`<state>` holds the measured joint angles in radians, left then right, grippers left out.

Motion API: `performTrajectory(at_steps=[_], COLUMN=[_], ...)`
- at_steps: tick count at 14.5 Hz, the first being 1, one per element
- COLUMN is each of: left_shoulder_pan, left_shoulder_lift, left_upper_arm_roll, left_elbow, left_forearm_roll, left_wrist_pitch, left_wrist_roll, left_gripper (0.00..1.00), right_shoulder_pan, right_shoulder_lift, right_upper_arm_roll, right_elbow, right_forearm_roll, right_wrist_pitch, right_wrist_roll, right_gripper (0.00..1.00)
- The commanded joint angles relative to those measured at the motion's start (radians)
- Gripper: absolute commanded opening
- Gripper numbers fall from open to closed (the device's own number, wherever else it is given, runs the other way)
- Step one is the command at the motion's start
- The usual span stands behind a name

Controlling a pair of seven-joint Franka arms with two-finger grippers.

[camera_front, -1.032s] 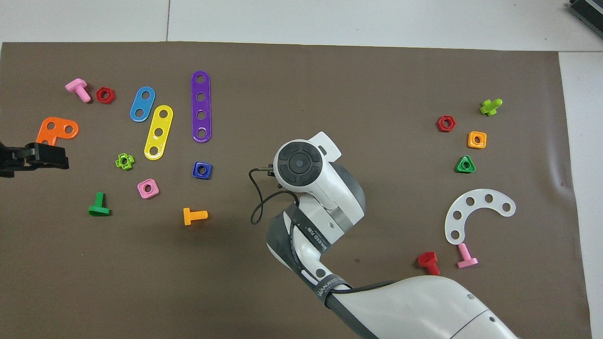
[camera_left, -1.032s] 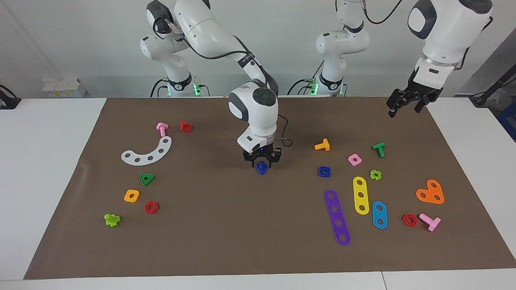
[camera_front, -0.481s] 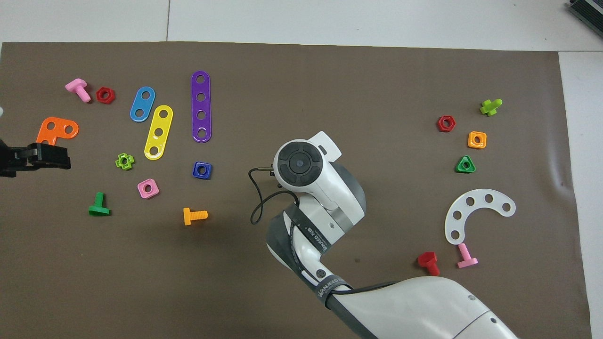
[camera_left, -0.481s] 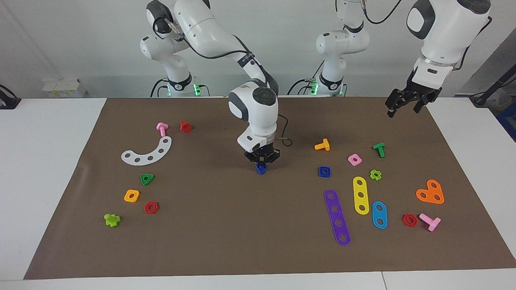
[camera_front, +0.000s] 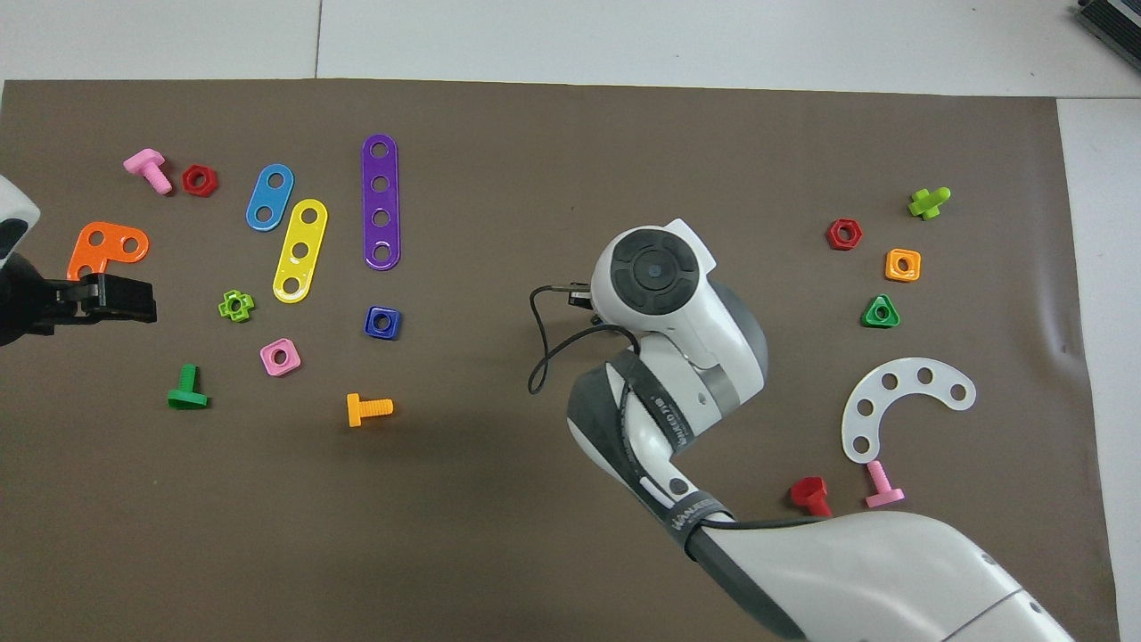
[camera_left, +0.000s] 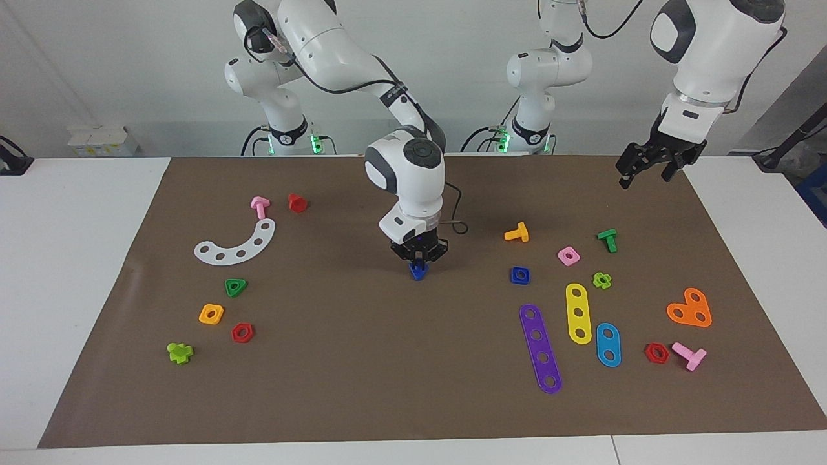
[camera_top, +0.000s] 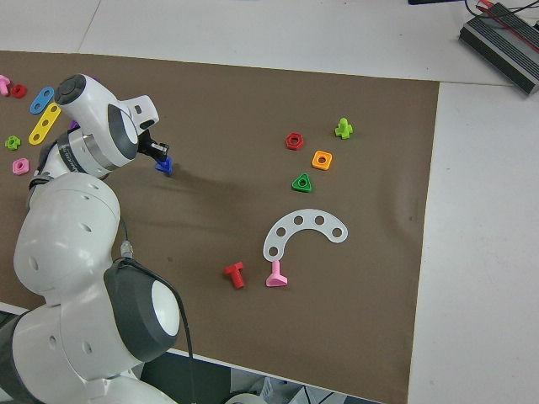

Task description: Unscrew and place screws in storage area

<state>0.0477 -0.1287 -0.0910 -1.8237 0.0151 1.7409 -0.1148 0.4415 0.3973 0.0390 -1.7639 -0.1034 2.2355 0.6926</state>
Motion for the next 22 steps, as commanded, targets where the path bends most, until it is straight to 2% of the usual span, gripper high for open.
performTrajectory(at_steps=[1, 3, 10, 15, 19, 20, 21, 22], left_shoulder_pan=[-0.008, -0.011, -0.011, 0.008, 0.009, 0.011, 0.011, 0.011], left_shoulder_lift=[-0.023, -0.023, -0.026, -0.026, -0.026, -0.026, -0.026, -0.026], left_upper_arm_roll=[0.013, 0.013, 0.014, 0.024, 0.022, 0.024, 0.024, 0.024], left_elbow=[-0.020, -0.020, -0.019, -0.019, -0.019, -0.019, -0.019, -0.019], left_forearm_roll=[-0.032, -0.032, -0.032, -0.032, -0.032, -0.032, -0.032, -0.032], left_wrist_pitch=[-0.011, -0.012, -0.038, -0.040, -0.040, -0.040, -0.040, -0.040], left_wrist_roll=[-0.006, -0.008, -0.014, -0.016, -0.014, -0.014, -0.016, -0.014], left_gripper=[1.00, 1.00, 1.00, 1.00, 1.00, 1.00, 1.00, 1.00], right_shoulder_pan=[-0.093, -0.166, -0.331, -0.405, -0.415, -0.418, -0.420, -0.415], right_shoulder_lift=[-0.113, -0.133, -0.169, -0.156, -0.155, -0.152, -0.150, -0.149], right_upper_arm_roll=[0.010, 0.012, 0.012, 0.010, 0.010, 0.010, 0.010, 0.010], right_elbow=[-0.135, -0.141, -0.216, -0.235, -0.279, -0.279, -0.273, -0.269], right_forearm_roll=[0.002, 0.004, 0.085, 0.088, 0.088, 0.088, 0.088, 0.088], right_wrist_pitch=[0.023, 0.015, 0.022, 0.047, 0.116, 0.125, 0.124, 0.122], right_wrist_roll=[-0.071, -0.119, -0.347, -0.421, -0.424, -0.429, -0.424, -0.420], right_gripper=[0.00, 0.00, 0.00, 0.00, 0.00, 0.09, 0.50, 0.80])
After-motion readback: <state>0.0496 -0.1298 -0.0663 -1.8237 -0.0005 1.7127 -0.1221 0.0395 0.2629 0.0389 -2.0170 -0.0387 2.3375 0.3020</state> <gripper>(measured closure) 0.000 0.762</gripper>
